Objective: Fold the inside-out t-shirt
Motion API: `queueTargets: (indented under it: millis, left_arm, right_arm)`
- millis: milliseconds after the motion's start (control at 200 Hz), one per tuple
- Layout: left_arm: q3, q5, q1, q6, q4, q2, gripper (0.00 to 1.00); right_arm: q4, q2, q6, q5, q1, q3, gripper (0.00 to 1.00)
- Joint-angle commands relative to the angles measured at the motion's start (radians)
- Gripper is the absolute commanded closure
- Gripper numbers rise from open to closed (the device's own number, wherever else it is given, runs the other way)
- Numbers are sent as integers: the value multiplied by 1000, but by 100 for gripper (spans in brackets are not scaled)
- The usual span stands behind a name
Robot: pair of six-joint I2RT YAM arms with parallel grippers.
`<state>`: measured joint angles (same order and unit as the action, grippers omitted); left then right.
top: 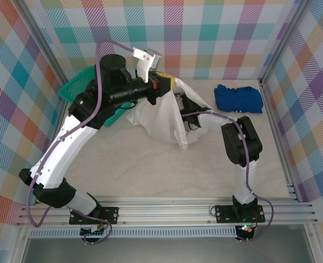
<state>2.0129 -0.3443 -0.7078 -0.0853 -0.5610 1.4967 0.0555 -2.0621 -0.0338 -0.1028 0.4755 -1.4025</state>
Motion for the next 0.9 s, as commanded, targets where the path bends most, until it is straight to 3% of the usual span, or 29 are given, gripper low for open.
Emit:
queueTargets:
  millis: [0,210,310,580,625,740,900]
  left_arm:
    - [79,-59,10,-24,110,-37,100]
    - [156,-87,10,-21,97,-21,100]
    - [182,-88,10,-13,79,-20,100]
    - [224,2,13,30,51,-44,100]
    - [220,45,12,42,40,-50,100]
    - [157,241,19,62,38,-76,100]
    - [65,491,67,75,61,-87,100]
  right_arm:
    - [81,-49,-106,-78,24,-74,41]
    - [165,-131,-129,-127,34,-191,28]
    - [214,-175,-149,-132,35,-260,16]
    - [352,-274,-187,-129,34,-393,13]
    - [372,-284,-191,-124,34,-397,17]
    - [411,-276,-174,-85,33,-366,49]
    - [470,-241,-143,13,32,-310,80]
